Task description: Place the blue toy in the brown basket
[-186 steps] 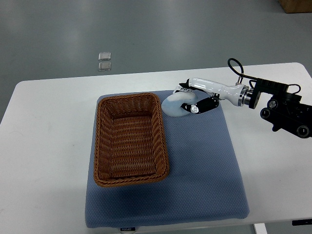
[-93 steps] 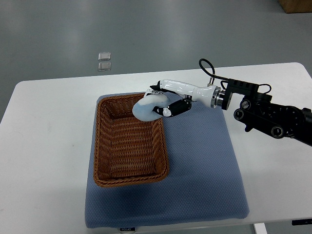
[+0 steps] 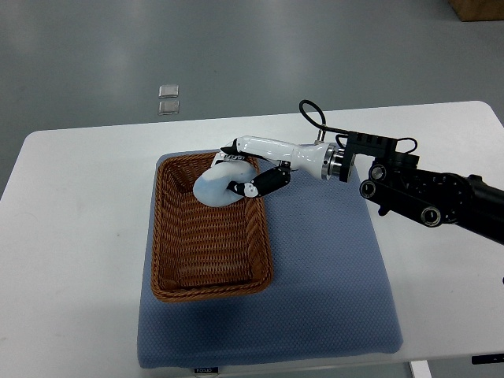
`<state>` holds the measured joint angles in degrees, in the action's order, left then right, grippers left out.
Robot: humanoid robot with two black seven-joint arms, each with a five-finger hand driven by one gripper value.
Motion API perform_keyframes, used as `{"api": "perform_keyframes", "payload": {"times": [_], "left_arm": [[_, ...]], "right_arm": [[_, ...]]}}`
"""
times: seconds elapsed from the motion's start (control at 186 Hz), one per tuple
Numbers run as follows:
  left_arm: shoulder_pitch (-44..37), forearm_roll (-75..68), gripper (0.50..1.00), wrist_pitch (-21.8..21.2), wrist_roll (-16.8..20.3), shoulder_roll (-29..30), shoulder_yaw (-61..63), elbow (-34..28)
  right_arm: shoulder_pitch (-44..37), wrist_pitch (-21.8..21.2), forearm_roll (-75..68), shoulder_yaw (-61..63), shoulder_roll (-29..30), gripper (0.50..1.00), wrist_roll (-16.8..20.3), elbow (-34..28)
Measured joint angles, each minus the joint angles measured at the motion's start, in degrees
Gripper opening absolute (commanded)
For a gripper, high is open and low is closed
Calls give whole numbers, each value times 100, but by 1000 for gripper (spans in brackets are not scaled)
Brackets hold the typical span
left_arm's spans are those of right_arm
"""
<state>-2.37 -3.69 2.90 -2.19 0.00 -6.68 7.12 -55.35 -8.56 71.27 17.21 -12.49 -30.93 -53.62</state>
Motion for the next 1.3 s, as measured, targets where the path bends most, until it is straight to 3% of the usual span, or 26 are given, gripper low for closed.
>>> {"api": "perform_keyframes", "payload": {"times": [0.339, 0.614, 0.625, 0.635, 0.678, 0.732, 0.84, 0.942, 1.158, 1.298], "left_arm": [[0, 0, 1000, 0, -2, 0, 0, 0], [-1, 0, 1000, 0, -2, 0, 0, 0], [0, 0, 1000, 0, -2, 0, 0, 0], [0, 0, 1000, 0, -2, 0, 0, 0], [0, 0, 1000, 0, -2, 0, 0, 0], [0, 0, 1000, 0, -1, 0, 0, 0], [0, 0, 1000, 0, -1, 0, 0, 0], [0, 0, 1000, 0, -1, 0, 0, 0], [0, 0, 1000, 0, -1, 0, 0, 0], [0, 0, 1000, 0, -1, 0, 0, 0]], "right_arm": [[10, -60, 46, -233, 36, 500, 40, 155], [-5, -64, 28, -260, 369, 500, 461, 191], [-8, -64, 27, -259, 382, 525, 463, 191], [-10, -63, 26, -259, 395, 586, 465, 191], [-14, -52, 11, -253, 442, 700, 470, 193], [-14, -18, -27, -231, 502, 778, 474, 195], [2, 16, -72, -189, 601, 801, 474, 197], [21, 20, -84, -173, 638, 858, 474, 202], [54, -57, -247, -150, 645, 860, 474, 202], [-9, -335, -875, -143, 540, 858, 486, 202]]}}
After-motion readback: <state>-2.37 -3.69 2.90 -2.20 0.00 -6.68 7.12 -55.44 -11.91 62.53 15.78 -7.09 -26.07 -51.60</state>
